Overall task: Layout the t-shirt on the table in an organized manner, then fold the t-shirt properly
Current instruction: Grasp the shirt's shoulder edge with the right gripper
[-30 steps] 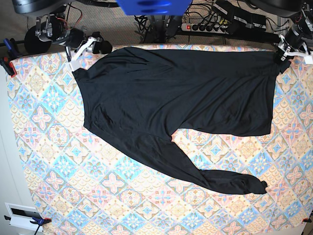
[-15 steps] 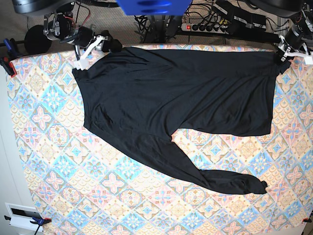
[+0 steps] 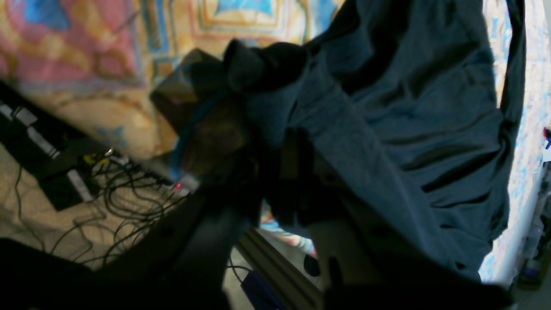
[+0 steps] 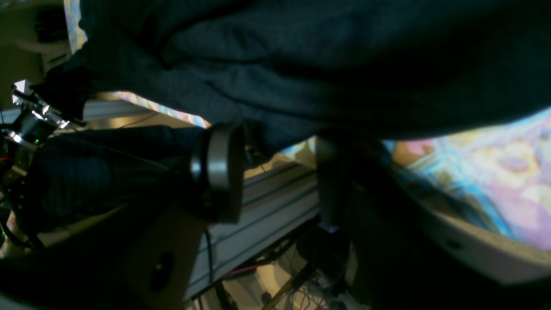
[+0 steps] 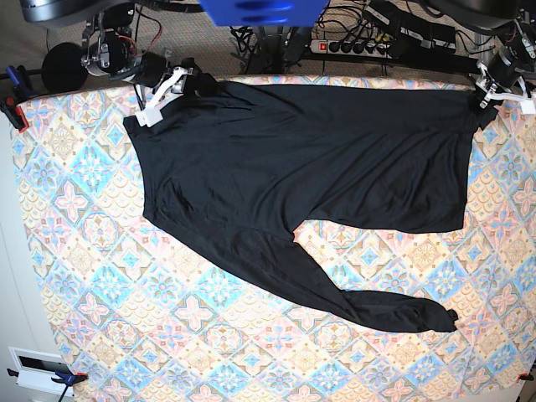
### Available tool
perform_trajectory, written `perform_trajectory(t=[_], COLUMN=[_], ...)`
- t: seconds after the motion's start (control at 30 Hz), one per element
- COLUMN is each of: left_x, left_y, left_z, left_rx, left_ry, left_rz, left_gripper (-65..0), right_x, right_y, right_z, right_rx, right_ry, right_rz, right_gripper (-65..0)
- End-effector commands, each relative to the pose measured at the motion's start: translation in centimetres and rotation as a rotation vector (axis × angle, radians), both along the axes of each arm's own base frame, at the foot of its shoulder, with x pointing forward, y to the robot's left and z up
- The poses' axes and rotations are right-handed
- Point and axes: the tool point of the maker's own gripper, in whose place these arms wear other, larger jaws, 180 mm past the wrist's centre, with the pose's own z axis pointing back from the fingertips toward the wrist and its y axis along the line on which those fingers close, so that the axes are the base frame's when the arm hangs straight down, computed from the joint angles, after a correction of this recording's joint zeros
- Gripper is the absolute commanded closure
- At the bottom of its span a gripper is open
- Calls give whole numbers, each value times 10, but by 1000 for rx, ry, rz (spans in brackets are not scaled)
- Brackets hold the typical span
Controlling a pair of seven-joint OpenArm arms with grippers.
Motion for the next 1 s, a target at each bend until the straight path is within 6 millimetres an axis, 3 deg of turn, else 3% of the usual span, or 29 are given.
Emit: perform_trajectory(t=[0.0,0.07,0.17,0.2,0.4,0.63,0.97], left_x=[3,3,3,3,3,3,3], left_y=[6,6,5,5,5,5,5], left_z=[8,8,8,8,8,7,7], left_rx=[18,16,15,15,15,16,15], left_ry=[-25,-25,-25,-25,-25,-24,-23], left_rz=[5,5,6,6,6,6,7], left_gripper=[-53,-53,-53,-53,-53,-53,-53], right_x=[4,4,2,1,2,16,60], right_y=[-2,0,8,10,11,17,23], right_z=[5,5,5,5,9,34,65], right_rx=[4,7,19,22,22,16,67], right_ry=[-24,-23,-21,-19,-29,-124,-256], right_rz=[-5,0,19,23,32,58,51], right_gripper=[-250,-187,-22,0,0,0,0])
